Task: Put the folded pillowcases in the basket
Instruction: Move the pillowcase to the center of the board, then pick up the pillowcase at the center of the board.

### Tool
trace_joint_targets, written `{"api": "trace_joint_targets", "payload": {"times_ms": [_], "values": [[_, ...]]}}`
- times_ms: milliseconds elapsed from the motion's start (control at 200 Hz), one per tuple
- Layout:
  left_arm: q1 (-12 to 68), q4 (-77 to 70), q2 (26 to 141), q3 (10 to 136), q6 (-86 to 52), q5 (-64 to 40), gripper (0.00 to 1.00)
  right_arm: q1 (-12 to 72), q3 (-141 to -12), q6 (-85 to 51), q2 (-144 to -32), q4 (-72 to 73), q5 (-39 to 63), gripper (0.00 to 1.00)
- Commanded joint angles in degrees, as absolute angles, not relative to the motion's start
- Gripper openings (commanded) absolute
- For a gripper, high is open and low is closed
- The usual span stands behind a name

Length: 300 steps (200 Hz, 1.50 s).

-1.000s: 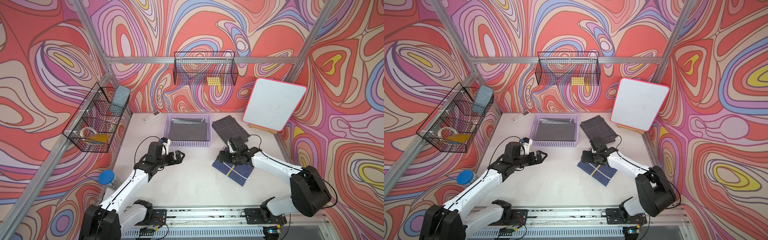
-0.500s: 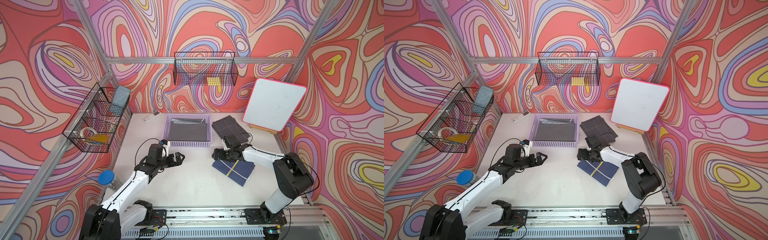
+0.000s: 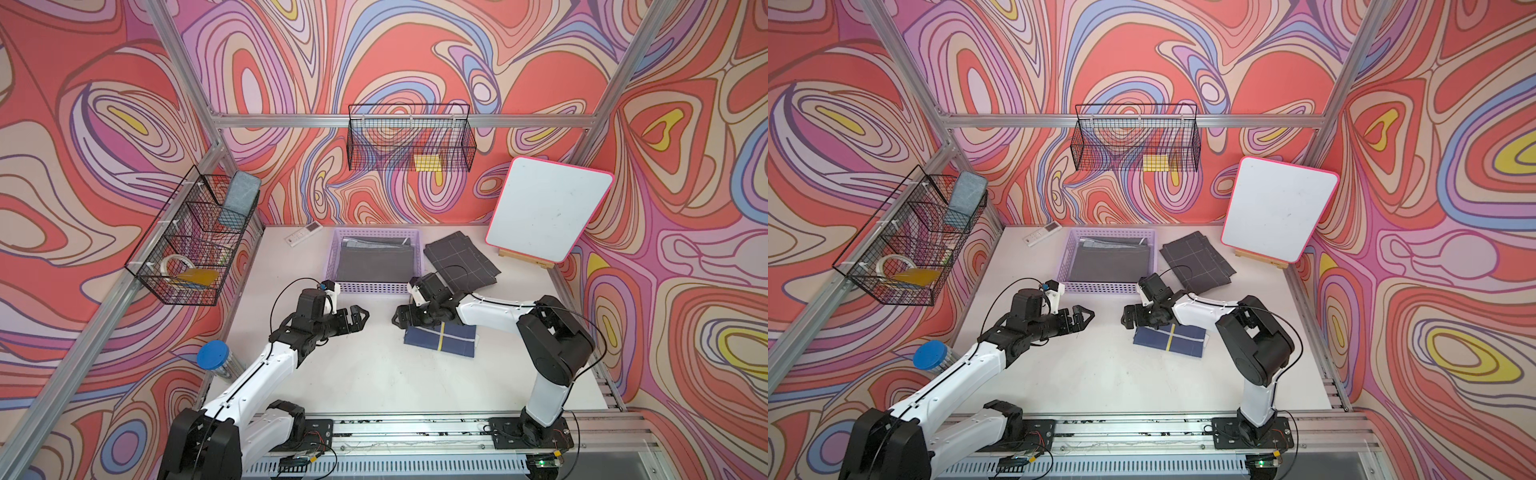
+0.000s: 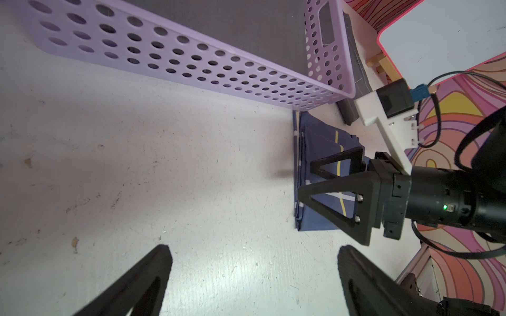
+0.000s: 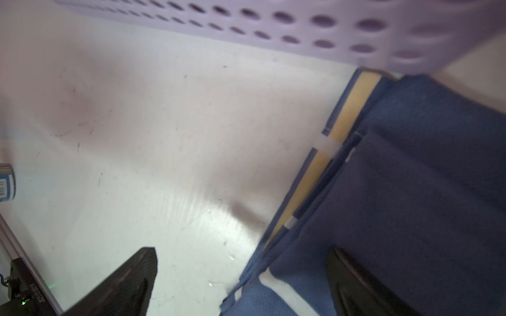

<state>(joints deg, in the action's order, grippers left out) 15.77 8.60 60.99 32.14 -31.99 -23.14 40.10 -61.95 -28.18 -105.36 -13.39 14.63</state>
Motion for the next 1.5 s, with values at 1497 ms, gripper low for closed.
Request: {"api": "trace_joint_targets", "payload": {"times_ms": [1497], "values": [[30.95,3.87,85.08,35.92,-42.71,-5.4,0.62,42.47,-50.18,-31.03,-80.95,-21.42,-13.62,0.98]]}}
